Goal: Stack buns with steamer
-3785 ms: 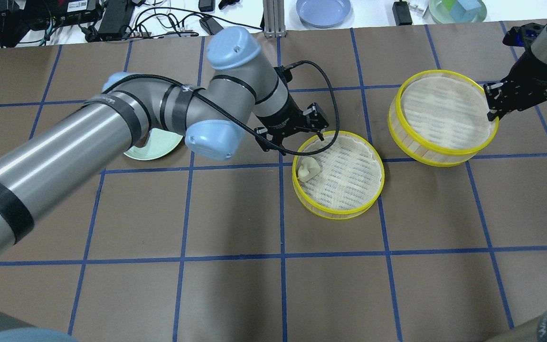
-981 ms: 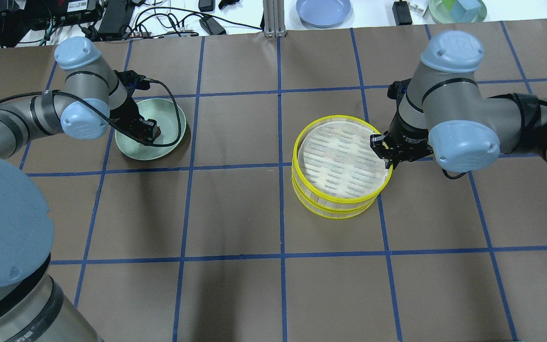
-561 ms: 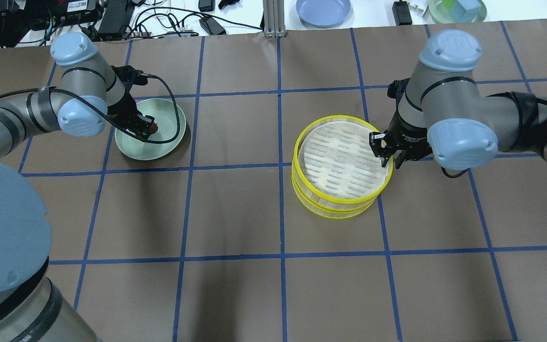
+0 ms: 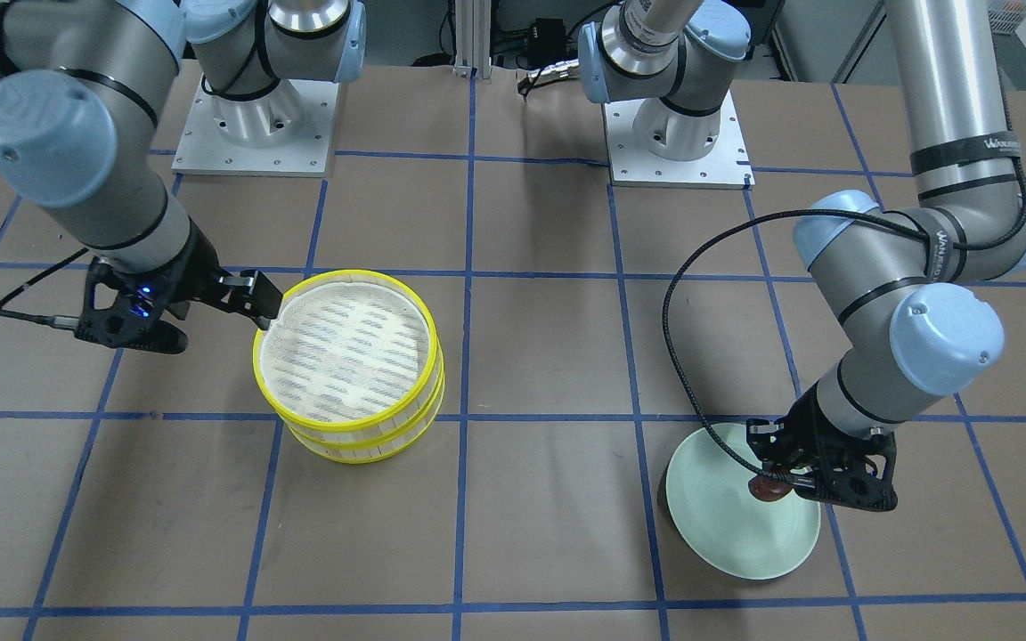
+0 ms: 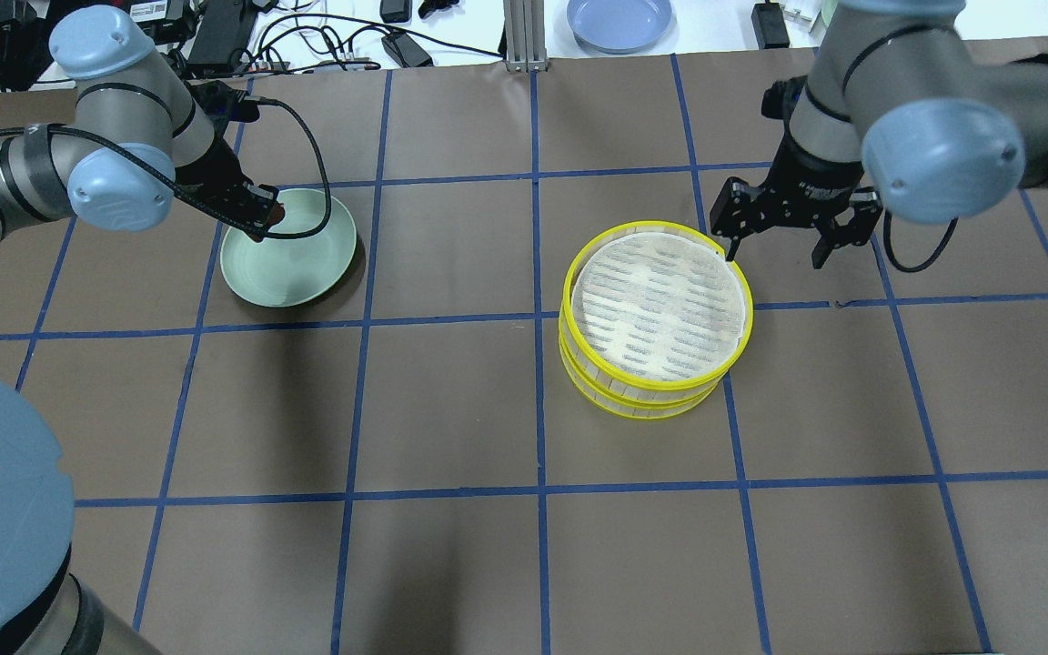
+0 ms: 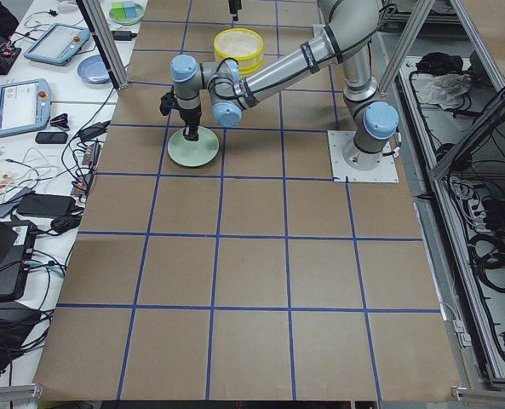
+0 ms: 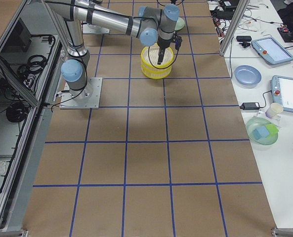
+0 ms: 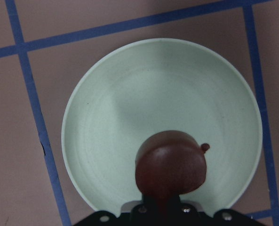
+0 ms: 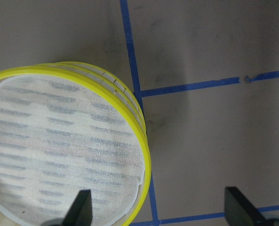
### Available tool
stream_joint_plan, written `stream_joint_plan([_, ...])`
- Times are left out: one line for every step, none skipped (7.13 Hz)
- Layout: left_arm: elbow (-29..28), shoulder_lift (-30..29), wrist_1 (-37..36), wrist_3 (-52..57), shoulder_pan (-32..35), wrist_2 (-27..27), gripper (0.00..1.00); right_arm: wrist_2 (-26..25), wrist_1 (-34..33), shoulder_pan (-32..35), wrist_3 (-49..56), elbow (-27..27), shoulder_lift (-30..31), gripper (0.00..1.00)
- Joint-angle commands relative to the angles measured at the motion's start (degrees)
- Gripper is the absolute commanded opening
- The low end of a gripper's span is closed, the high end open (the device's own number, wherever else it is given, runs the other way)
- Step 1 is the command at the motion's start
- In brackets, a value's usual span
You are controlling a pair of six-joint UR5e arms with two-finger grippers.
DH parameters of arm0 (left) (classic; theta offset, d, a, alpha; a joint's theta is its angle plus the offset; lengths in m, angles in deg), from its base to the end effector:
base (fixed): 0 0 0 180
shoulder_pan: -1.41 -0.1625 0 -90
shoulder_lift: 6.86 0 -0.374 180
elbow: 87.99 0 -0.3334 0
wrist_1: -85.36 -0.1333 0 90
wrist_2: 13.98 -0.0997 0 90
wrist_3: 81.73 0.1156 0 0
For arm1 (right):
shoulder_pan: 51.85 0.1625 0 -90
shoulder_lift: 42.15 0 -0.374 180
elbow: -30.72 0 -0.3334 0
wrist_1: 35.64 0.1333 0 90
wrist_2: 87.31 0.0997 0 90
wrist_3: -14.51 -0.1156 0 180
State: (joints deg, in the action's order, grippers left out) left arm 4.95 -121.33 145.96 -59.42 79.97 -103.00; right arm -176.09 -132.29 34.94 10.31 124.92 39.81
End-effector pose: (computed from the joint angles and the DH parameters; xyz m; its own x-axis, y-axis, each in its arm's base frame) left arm -0.0226 -0.5704 0.2374 -0.9820 0.1889 0.0026 0.1887 0.9813 -0.0386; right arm 0.1094 -0.4730 0.3374 -0.9913 0.1307 -0.0140 0.1287 0.9868 0.0987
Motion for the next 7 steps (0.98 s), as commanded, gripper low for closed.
stream_joint_plan([0.0, 3.5, 3.9, -3.5, 1.7, 0.7, 0.0, -0.1, 6.1, -2.4, 2.5, -7.4, 3.4, 1.0])
stream_joint_plan([0.2, 5.5, 7.0, -8.6, 4.3, 1.5, 0.0, 0.2, 4.8, -3.9, 2.7, -7.6, 5.0, 1.0])
stream_joint_plan([0.2, 6.6, 7.3, -17.2, 8.0, 2.5, 0.0, -0.4, -0.9, -3.6, 2.6, -7.3, 6.5, 1.0])
stream_joint_plan([0.1, 7.6, 7.2, -27.0, 12.6, 6.9, 0.0, -0.2, -1.9, -3.4, 1.8, -6.8, 7.2, 1.0])
stream_joint_plan([0.1, 8.2, 7.2, -35.8, 17.6, 8.2, 0.0, -3.9, -1.9, -3.4, 2.0, -6.7, 7.3, 1.0])
stream_joint_plan([0.1, 8.9, 7.0, -39.8, 22.3, 9.1, 0.0, -4.3, -2.3, -3.4, 1.7, -6.7, 6.8, 1.0])
stream_joint_plan([0.1, 9.2, 6.7, -44.4, 26.5, 9.6, 0.0, -4.2, -2.4, -3.3, 1.7, -6.7, 6.8, 1.0])
